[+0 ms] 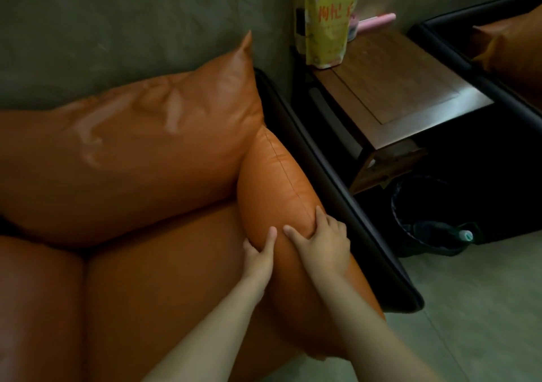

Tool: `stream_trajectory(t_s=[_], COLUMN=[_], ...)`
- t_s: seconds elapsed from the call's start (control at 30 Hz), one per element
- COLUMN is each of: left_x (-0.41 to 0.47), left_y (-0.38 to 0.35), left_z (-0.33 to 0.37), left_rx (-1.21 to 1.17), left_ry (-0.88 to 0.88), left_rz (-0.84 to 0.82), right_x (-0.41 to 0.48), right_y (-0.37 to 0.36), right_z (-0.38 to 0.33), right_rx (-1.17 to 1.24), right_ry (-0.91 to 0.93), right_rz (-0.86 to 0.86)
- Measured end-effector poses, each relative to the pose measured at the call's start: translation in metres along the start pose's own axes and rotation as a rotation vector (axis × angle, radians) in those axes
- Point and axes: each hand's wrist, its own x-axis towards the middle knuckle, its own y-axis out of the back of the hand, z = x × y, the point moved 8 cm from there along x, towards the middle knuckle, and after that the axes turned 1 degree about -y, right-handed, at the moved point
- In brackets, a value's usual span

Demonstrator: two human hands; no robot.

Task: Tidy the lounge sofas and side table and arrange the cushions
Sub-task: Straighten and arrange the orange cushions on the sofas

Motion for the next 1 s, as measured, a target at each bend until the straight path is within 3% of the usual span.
stream_trajectory(t_s=[0.27, 0.47, 0.8, 1.0], left_x=[0.034, 0.025, 0.001, -0.004], left_y=[-0.001, 0.003, 0.017, 0.057], left_z=[0.015, 0.02, 0.025, 0.045], left_rx=[-0.055, 0.005, 0.156, 0.168], left_ry=[0.056, 0.055, -0.043, -0.095], left_rz=[0.022, -0.064, -0.158, -0.093], right_x=[0.034, 0.028, 0.005, -0.009], right_y=[-0.015, -0.01, -0.008, -0.004], right_z=[-0.016, -0.011, -0.013, -0.032], right_rx=[-0.069, -0.046, -0.055, -0.116], right_ry=[0.024, 0.011, 0.022, 0.117], right_rz=[0.0, -0.01, -0.05, -0.068])
